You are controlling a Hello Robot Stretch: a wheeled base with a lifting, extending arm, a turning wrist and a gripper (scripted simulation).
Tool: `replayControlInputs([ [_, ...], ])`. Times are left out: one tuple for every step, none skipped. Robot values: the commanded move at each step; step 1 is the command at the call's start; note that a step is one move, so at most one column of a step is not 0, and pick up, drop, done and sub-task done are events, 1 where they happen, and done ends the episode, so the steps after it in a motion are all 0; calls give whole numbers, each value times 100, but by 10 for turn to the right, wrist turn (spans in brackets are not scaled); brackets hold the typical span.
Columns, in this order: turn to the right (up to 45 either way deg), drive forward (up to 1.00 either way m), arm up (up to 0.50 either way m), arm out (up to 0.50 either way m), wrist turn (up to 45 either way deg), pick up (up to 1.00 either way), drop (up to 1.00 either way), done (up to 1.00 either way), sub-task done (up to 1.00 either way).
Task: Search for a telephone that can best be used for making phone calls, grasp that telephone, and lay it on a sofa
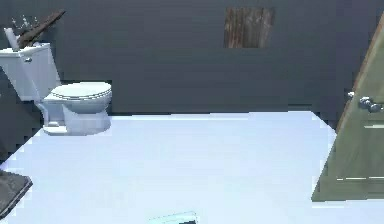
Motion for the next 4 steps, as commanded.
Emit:
replayControlInputs([
  [180, 0, 0, 0, 0, 0, 0, 0, 0],
  [0, 100, 0, 0, 0, 0, 0, 0, 0],
  [0, 40, 0, 0, 0, 0, 0, 0, 0],
  [330, 0, 0, 0, 0, 0, 0, 0, 0],
])
